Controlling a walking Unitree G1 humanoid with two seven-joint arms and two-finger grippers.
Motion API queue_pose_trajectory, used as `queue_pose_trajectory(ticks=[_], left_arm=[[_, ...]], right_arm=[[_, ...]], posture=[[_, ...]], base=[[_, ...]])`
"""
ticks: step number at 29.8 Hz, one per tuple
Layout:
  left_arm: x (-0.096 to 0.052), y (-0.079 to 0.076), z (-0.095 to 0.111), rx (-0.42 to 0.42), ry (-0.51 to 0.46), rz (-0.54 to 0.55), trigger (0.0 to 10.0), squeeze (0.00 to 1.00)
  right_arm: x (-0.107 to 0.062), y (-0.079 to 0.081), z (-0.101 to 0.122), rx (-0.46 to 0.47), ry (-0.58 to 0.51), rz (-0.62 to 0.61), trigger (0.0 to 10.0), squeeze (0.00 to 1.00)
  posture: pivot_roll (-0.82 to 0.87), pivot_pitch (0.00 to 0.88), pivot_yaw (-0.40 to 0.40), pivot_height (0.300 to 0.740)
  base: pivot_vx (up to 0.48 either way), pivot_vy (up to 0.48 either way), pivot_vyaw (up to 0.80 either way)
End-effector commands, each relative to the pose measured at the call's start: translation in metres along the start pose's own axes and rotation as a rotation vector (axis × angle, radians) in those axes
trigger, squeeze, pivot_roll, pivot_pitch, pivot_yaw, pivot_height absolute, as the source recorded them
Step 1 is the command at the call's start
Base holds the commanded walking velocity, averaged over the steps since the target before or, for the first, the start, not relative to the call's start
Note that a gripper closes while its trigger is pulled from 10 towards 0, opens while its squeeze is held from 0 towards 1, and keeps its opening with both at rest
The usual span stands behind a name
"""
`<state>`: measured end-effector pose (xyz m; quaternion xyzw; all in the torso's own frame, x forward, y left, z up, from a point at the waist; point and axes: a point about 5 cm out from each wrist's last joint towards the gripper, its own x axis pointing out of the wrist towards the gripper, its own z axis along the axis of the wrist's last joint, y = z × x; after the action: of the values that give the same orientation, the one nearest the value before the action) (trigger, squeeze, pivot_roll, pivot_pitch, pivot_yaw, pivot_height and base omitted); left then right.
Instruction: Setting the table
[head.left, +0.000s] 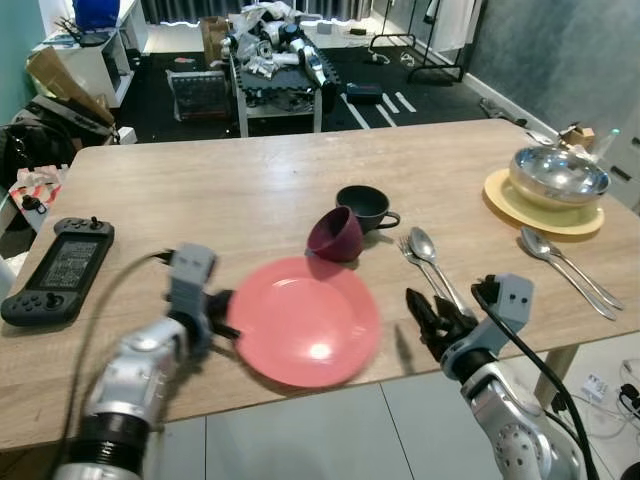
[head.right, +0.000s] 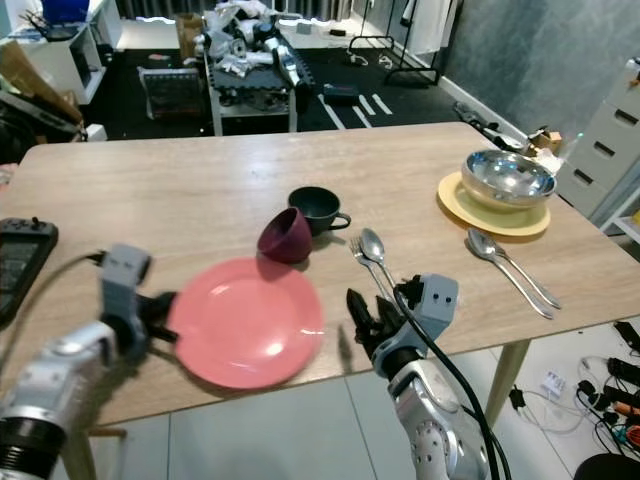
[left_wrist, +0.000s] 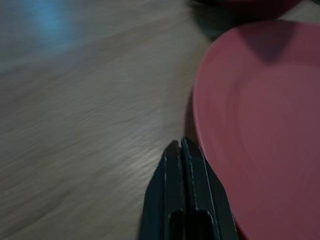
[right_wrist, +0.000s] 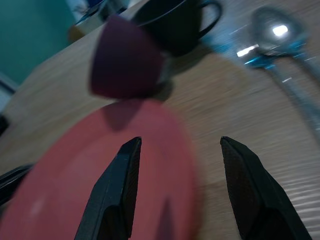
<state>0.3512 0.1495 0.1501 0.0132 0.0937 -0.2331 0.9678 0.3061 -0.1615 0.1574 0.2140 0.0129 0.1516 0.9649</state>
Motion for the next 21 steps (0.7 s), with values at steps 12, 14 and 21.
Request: queue_pose_trajectory(ticks=[12,14,21], left_arm=[[-0.011,0.001,0.026,0.259,-0.166,0.094,10.0,0.00],[-0.022,0.006,0.036,0.285,-0.203,0.121,10.0,0.00],[-0.044,-0.003,0.029,0.422,-0.161,-0.047,10.0,0.23]], right_arm=[[-0.010,-0.001,-0.015,0.096,0.068,0.013,10.0,0.00],[-0.011,-0.004,-0.009,0.109,0.042,0.013,10.0,0.00],[-0.012,-0.005,0.001,0.107,0.007,0.032,10.0,0.00]], posture=[[0.11,0.164,0.058,0.740],[0.11,0.164,0.058,0.740],[0.14,0.168,0.056,0.740]], base=[[0.000,0.000,0.00],[0.000,0.000,0.00],[0.000,0.000,0.00]])
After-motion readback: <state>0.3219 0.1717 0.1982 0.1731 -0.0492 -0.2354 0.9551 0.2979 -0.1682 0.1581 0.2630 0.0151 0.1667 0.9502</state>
